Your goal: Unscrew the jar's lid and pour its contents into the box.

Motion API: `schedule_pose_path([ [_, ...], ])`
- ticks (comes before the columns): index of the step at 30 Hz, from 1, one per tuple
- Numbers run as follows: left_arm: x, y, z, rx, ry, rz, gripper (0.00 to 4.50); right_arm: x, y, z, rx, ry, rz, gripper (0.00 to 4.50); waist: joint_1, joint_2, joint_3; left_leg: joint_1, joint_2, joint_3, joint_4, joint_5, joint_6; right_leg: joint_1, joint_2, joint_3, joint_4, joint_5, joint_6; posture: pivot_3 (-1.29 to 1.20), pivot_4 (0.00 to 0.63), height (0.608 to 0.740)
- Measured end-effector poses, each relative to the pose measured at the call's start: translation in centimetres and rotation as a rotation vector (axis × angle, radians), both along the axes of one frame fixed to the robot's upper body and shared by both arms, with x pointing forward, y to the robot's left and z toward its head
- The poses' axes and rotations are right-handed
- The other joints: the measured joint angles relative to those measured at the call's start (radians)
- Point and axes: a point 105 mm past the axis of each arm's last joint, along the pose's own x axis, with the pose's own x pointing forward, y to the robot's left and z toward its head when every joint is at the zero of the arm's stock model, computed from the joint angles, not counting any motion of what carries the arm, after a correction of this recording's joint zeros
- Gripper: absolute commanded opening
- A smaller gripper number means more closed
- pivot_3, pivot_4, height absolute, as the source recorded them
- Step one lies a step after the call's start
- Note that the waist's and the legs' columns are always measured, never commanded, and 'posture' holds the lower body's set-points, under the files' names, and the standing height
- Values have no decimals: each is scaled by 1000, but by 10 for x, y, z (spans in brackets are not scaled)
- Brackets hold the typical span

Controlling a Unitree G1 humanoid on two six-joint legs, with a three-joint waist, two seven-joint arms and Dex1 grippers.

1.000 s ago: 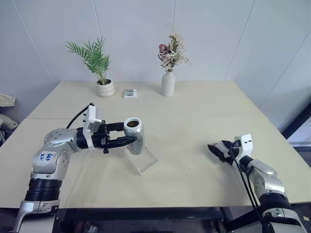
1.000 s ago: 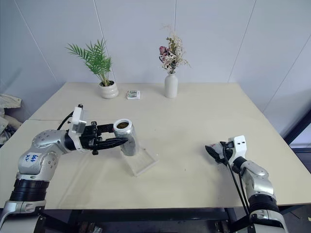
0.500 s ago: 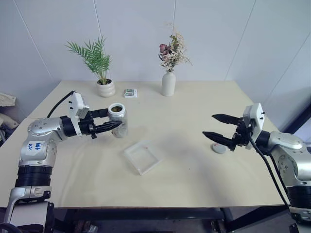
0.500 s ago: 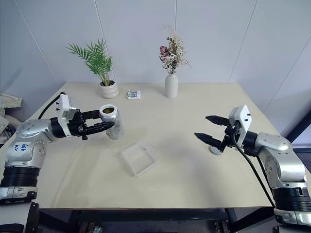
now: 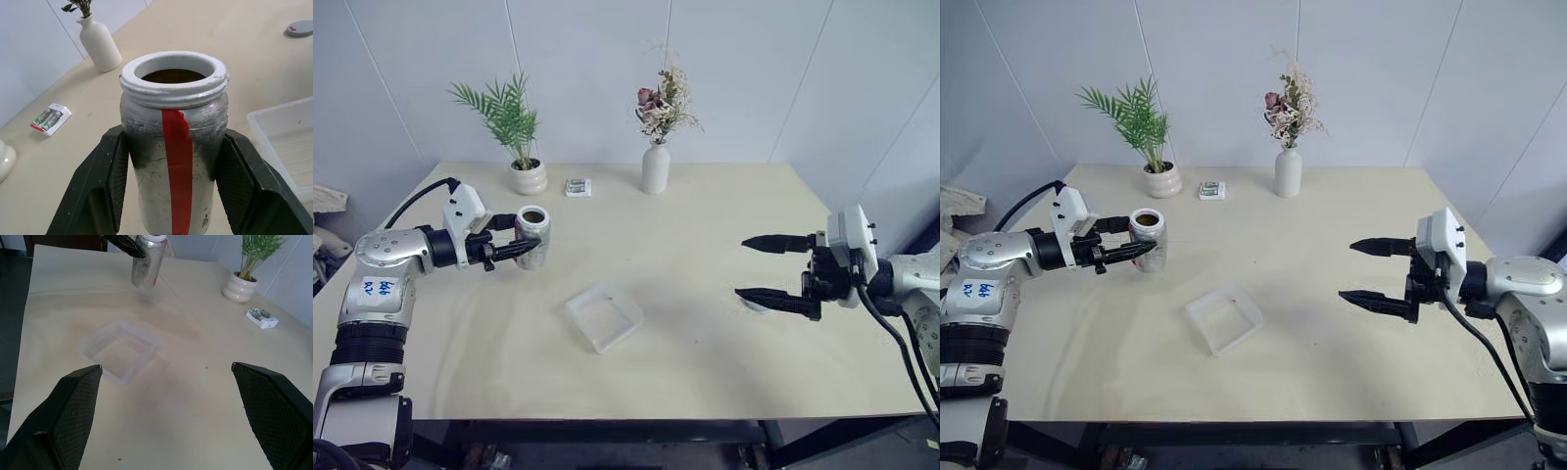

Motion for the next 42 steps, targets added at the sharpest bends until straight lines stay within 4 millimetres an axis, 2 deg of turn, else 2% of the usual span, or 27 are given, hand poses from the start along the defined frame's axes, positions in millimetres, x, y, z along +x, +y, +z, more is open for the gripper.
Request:
schedule_pose_path([
  [4, 2, -8, -7, 29, 4, -24, 2336, 0, 1, 0, 1, -9, -11, 4475, -1, 0, 0, 0, 0, 0, 1, 0, 0, 0, 0, 0, 1, 0, 0, 0, 150, 740],
  [11, 10, -38, -27, 86, 9, -93, 2336, -2, 4, -6, 33, -5, -45, 4475, 6, 0, 0, 0, 0, 1, 2, 0, 0, 0, 0, 1, 1, 0, 1, 0, 150, 740],
  [12, 13, -42, -28, 144, -28, -87, 2336, -2, 3, -6, 38, -9, -56, 4475, 8, 0, 0, 0, 0, 0, 2, 0, 0, 0, 0, 1, 1, 0, 1, 0, 150, 740],
  [14, 25, -50, -22, 353, -215, -37, 2336, 0, 1, -8, 59, -6, -80, 4475, 17, 0, 0, 0, 0, 0, 3, 0, 0, 0, 0, 1, 1, 1, 1, 0, 150, 740],
  [17, 35, -69, 6, 628, -581, -14, 2336, 1, 3, -10, 85, -5, -91, 4475, 23, -2, 1, -2, -1, 1, 5, 0, 0, 0, 0, 2, -1, 2, 3, 0, 150, 740],
  [19, 29, -88, 29, 816, -877, -73, 2336, 1, 3, -9, 92, -10, -96, 4475, 23, -2, 1, -2, -2, 3, 6, -1, 2, 1, -1, 5, -4, 4, 6, 0, 150, 740],
  [20, 26, -96, 35, 856, -972, -110, 2336, 2, 4, -9, 101, -11, -97, 4475, 23, -2, 1, -1, -2, 5, 5, -2, 3, 2, -1, 6, -6, 4, 7, 0, 150, 740],
  [21, 22, -106, 39, 898, -1072, -161, 2336, 3, 5, -9, 114, -11, -101, 4475, 23, -2, 1, -1, -2, 6, 6, -2, 4, 2, -1, 8, -7, 5, 8, 0, 150, 740],
  [23, 17, -118, 34, 959, -1181, -254, 2336, 4, 6, -10, 132, -6, -104, 4475, 22, -2, 1, -1, -2, 10, 6, -3, 6, 2, -1, 11, -9, 6, 10, 0, 150, 740],
  [28, 26, -118, -5, 1198, -1245, -439, 2336, 8, 9, -10, 170, -4, -112, 4475, 19, -4, 2, -2, -2, 13, 6, -4, 7, 0, 0, 14, -9, 6, 11, 0, 150, 740],
  [31, 35, -125, -13, 1311, -1243, -494, 2336, 13, 19, -6, 212, -20, -88, 4475, 23, -4, 2, -3, -2, 13, 7, -4, 7, 0, 0, 15, -10, 7, 12, 0, 150, 740],
  [34, 31, -147, -15, 1284, -1293, -555, 2336, 16, 30, -10, 235, -17, -58, 4475, 23, -4, 2, -4, -2, 13, 8, -5, 9, 0, -1, 15, -10, 6, 12, 0, 150, 740],
  [36, 28, -153, -20, 1268, -1263, -588, 2336, 20, 33, -16, 243, -4, -59, 4475, 23, -4, 2, -6, -3, 13, 9, -6, 9, -2, -1, 15, -10, 6, 13, 0, 150, 740],
  [39, 24, -150, -27, 1255, -1197, -607, 2336, 25, 31, -17, 256, -4, -73, 4475, 16, -4, 2, -7, -2, 15, 9, -6, 9, -4, 0, 16, -9, 6, 12, 0, 150, 740],
  [42, 25, -131, -37, 1298, -1108, -597, 2336, 31, 31, -13, 258, -26, -77, 4475, 11, -4, 2, -6, -2, 15, 10, -6, 9, -4, 0, 16, -7, 6, 12, 0, 150, 740],
])
